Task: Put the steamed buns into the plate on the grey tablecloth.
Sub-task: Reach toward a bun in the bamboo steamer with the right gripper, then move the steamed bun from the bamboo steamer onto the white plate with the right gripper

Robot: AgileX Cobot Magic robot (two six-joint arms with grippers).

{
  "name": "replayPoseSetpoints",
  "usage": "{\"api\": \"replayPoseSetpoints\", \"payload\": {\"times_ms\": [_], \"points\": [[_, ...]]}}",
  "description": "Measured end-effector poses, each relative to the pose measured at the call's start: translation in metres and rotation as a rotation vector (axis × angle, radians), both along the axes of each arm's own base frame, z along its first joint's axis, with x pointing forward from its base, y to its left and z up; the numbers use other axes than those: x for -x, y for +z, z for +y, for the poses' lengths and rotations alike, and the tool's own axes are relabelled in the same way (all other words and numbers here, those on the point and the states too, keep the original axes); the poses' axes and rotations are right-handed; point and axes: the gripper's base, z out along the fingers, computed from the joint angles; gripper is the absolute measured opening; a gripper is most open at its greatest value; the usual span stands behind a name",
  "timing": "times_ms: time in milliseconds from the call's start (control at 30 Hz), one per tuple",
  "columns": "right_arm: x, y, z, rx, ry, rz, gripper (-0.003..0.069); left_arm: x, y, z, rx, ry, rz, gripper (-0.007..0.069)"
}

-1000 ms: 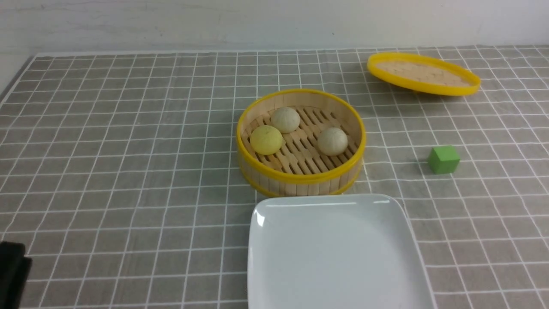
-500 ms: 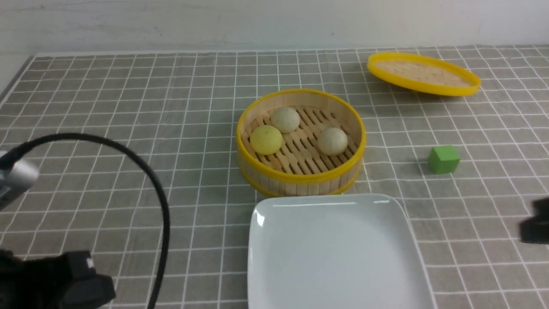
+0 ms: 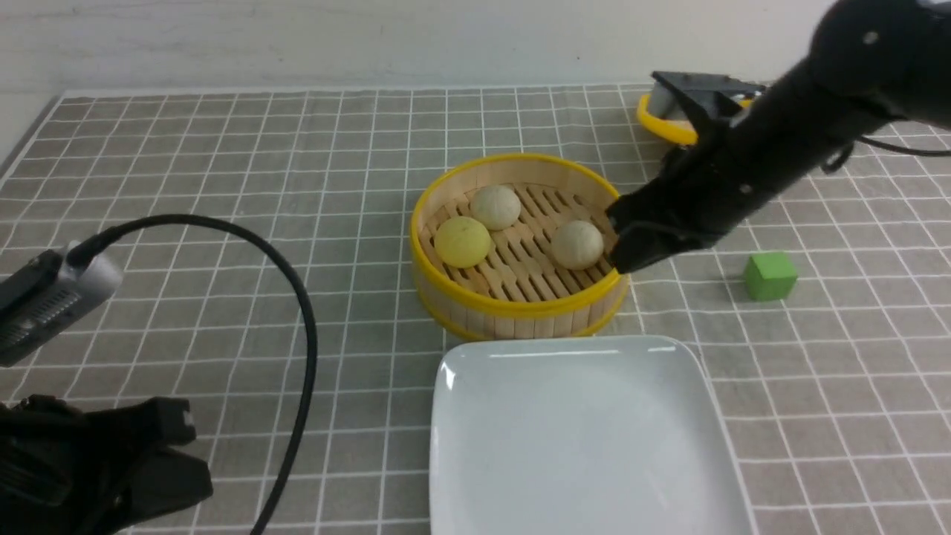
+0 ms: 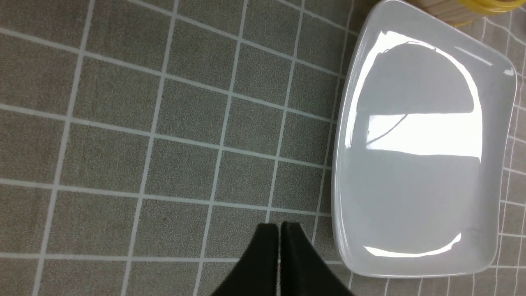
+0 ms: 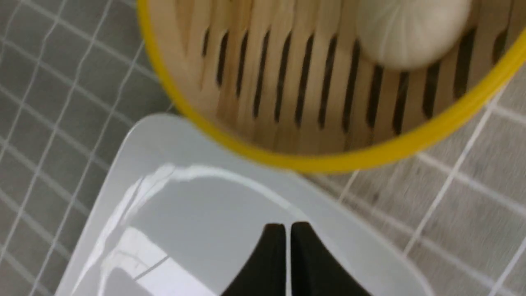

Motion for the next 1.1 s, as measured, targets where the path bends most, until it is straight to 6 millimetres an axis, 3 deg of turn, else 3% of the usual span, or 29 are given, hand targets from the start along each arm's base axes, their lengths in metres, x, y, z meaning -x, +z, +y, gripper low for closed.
{"api": "replayPoseSetpoints", "payload": {"times_ms": [167, 300, 433, 567, 667, 733, 767, 833, 967, 1000, 1033, 1100], "points": [[-0.045, -0.016, 0.016, 0.059, 0.015, -0.004, 0.0095, 0.0, 0.0, 0.0, -0.001, 0.0, 0.0, 0.007], [-0.057, -0.014, 0.019, 0.078, 0.018, -0.029, 0.0136, 0.0, 0.0, 0.0, -0.001, 0.0, 0.0, 0.0089], [-0.063, -0.012, 0.017, 0.111, -0.004, -0.065, 0.0236, 0.0, 0.0, 0.0, -0.001, 0.0, 0.0, 0.0108], [-0.074, -0.032, 0.019, 0.117, -0.022, -0.077, 0.0305, 0.0, 0.0, 0.0, -0.001, 0.002, -0.003, 0.0117], [-0.077, -0.048, 0.02, 0.128, -0.02, -0.052, 0.0292, 0.0, 0.0, 0.0, -0.001, 0.002, -0.004, 0.0125], [-0.078, -0.057, 0.021, 0.136, -0.016, -0.027, 0.0183, -0.001, 0.0, 0.0, -0.001, 0.003, -0.006, 0.0127], [-0.078, -0.057, 0.021, 0.137, -0.015, -0.025, 0.0171, -0.001, 0.0, 0.0, -0.001, 0.004, -0.007, 0.0127], [-0.074, -0.047, 0.02, 0.136, -0.008, -0.026, 0.0034, -0.001, 0.0, 0.0, -0.001, 0.004, -0.007, 0.013], [-0.063, -0.022, 0.017, 0.135, 0.012, -0.019, 0.002, -0.001, 0.0, 0.001, -0.007, 0.003, -0.007, 0.0139], [-0.053, -0.001, 0.014, 0.133, 0.028, -0.019, 0.0021, -0.001, 0.0, 0.001, -0.015, 0.001, -0.007, 0.0141], [-0.051, 0.002, 0.014, 0.133, 0.03, -0.019, 0.0021, -0.001, 0.0, 0.001, -0.017, 0.001, -0.007, 0.0141], [-0.025, 0.048, 0.007, 0.11, 0.055, -0.026, 0.0021, 0.0, -0.001, 0.002, -0.029, -0.001, -0.007, 0.0144]]}}
